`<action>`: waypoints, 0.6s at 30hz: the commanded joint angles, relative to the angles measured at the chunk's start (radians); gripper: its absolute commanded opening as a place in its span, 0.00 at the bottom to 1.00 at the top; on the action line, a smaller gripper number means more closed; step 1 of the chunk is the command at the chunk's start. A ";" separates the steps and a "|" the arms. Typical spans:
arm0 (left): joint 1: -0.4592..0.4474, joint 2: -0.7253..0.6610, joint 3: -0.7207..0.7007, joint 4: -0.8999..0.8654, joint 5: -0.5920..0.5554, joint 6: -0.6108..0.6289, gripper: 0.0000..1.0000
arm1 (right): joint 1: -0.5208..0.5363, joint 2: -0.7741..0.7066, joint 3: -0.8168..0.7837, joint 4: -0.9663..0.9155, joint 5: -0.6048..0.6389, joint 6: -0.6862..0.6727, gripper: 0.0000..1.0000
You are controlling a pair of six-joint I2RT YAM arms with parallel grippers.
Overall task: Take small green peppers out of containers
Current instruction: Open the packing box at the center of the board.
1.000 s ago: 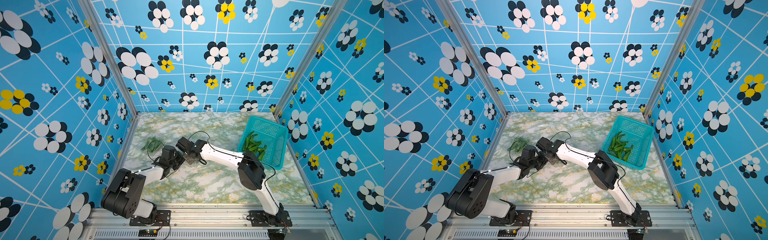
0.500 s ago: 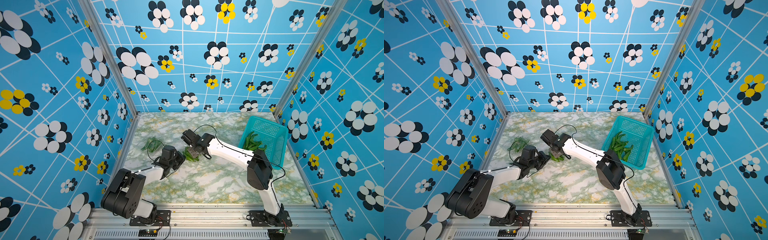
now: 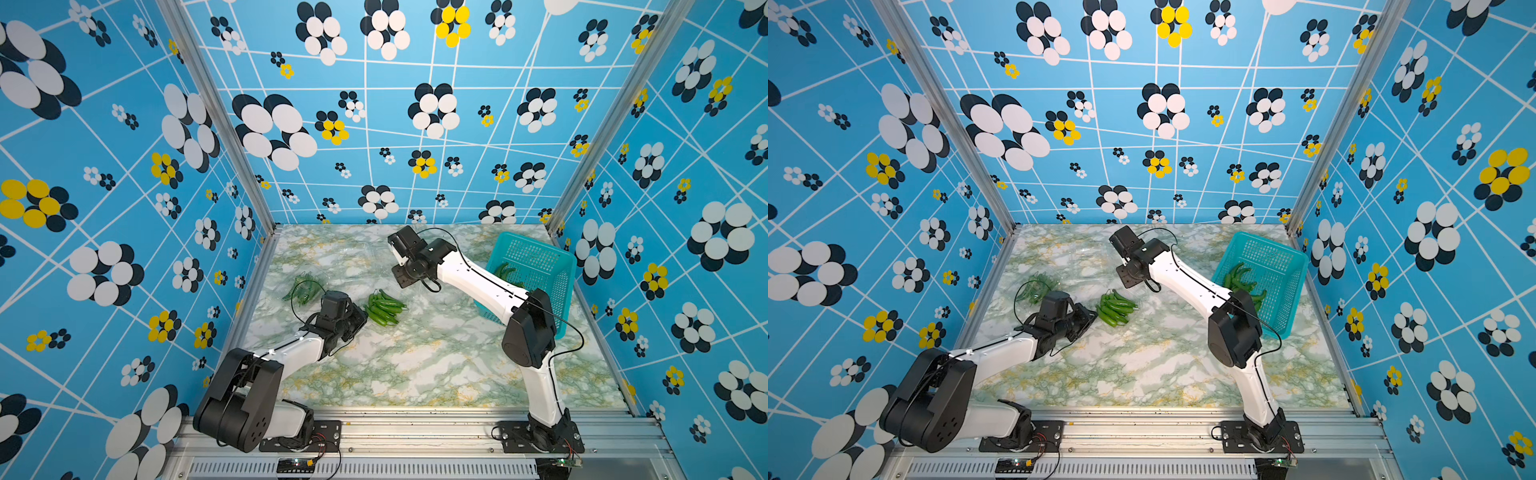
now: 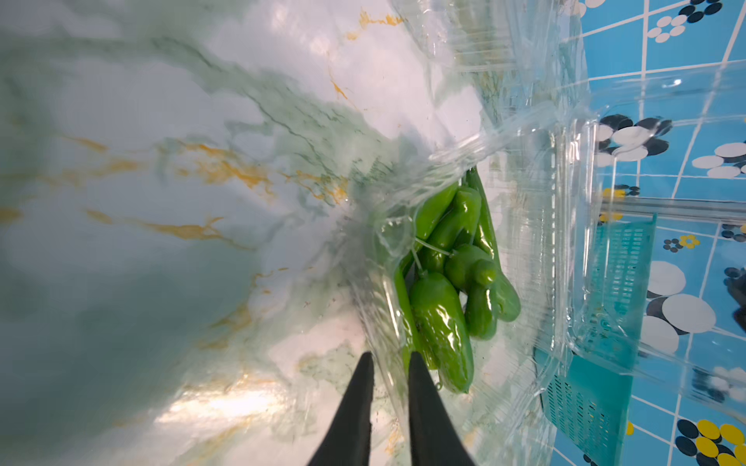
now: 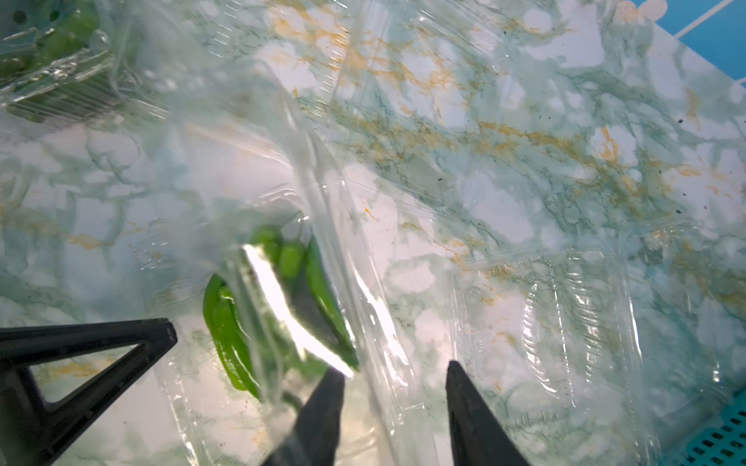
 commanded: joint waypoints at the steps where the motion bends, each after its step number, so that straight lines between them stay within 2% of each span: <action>1: 0.009 -0.033 0.018 -0.084 -0.037 0.026 0.19 | -0.037 -0.003 0.041 -0.033 0.007 -0.012 0.54; 5: 0.011 -0.068 0.026 -0.120 -0.056 0.033 0.20 | -0.104 0.001 0.071 -0.026 0.013 -0.019 0.64; 10: 0.012 -0.117 0.050 -0.171 -0.071 0.042 0.26 | -0.185 0.031 0.119 -0.040 0.052 -0.029 0.68; 15: 0.018 -0.183 0.074 -0.256 -0.094 0.059 0.31 | -0.221 -0.007 0.086 -0.022 0.007 -0.052 0.66; 18: 0.028 -0.229 0.074 -0.304 -0.109 0.062 0.32 | -0.216 -0.030 0.061 -0.027 -0.095 -0.042 0.61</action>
